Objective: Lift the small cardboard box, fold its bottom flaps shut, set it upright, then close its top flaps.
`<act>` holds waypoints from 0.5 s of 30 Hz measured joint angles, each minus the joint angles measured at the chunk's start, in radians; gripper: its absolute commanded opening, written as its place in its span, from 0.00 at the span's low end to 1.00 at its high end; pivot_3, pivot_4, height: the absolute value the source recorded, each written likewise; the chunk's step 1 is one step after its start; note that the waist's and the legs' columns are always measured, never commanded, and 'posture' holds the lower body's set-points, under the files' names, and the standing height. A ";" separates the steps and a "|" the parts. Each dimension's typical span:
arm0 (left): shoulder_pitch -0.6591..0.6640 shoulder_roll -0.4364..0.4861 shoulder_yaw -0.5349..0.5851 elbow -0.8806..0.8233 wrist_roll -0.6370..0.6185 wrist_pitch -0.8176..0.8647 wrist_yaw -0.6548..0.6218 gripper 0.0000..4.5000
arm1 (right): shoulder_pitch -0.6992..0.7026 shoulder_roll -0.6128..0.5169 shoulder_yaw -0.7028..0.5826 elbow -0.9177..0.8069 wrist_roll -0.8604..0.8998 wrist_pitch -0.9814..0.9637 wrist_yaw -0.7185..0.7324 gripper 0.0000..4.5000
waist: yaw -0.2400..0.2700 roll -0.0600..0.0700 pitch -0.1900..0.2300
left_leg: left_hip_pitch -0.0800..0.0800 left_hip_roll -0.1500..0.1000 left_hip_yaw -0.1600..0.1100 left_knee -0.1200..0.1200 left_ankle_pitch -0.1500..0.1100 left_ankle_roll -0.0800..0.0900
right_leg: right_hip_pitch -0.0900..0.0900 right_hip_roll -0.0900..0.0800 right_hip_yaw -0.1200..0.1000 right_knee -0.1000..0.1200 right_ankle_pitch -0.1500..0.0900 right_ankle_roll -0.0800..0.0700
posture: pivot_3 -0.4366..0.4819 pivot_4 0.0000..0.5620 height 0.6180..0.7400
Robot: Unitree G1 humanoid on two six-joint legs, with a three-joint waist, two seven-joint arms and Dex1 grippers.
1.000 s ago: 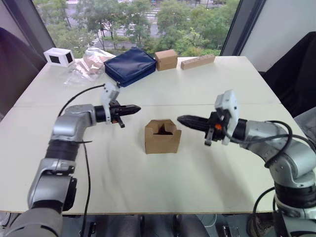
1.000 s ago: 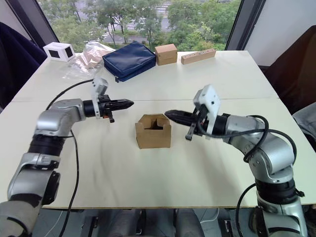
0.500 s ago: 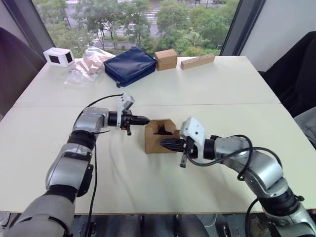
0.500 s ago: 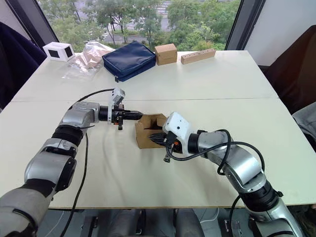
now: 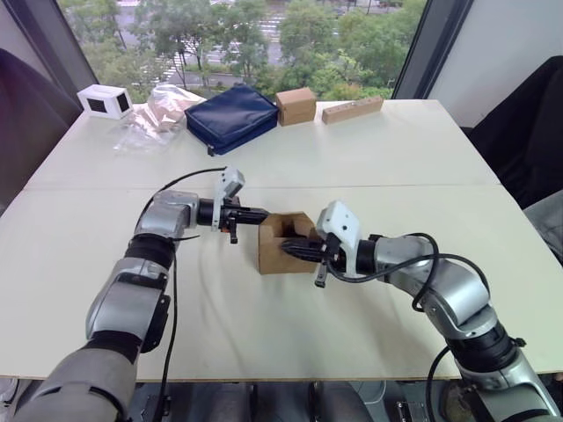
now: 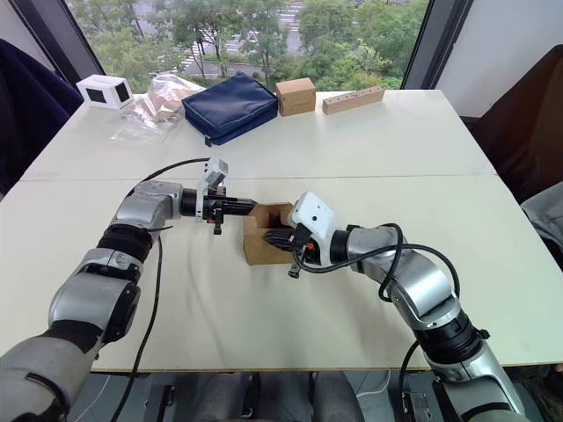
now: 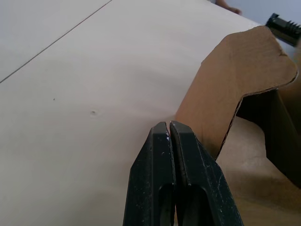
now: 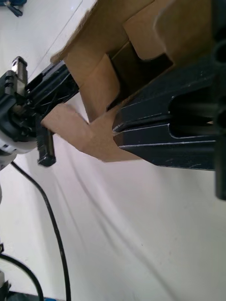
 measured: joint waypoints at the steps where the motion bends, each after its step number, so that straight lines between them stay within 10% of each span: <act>1: 0.002 0.000 0.000 -0.004 0.000 0.000 0.000 0.02 | -0.003 0.003 0.001 0.007 -0.002 0.000 0.001 0.00 | 0.000 0.000 0.000 | 0.000 0.000 0.000 0.000 0.000 0.000 | 0.000 0.000 0.000 0.000 0.000 0.000 | 0.48 0.27 1.00; 15: 0.044 0.007 0.035 -0.048 -0.001 -0.001 0.063 0.02 | -0.016 0.040 0.005 0.083 -0.033 -0.029 0.032 0.00 | -0.002 0.000 0.000 | 0.000 0.000 0.000 0.000 0.000 0.000 | 0.000 0.000 0.000 0.000 0.000 0.000 | 0.48 0.27 1.00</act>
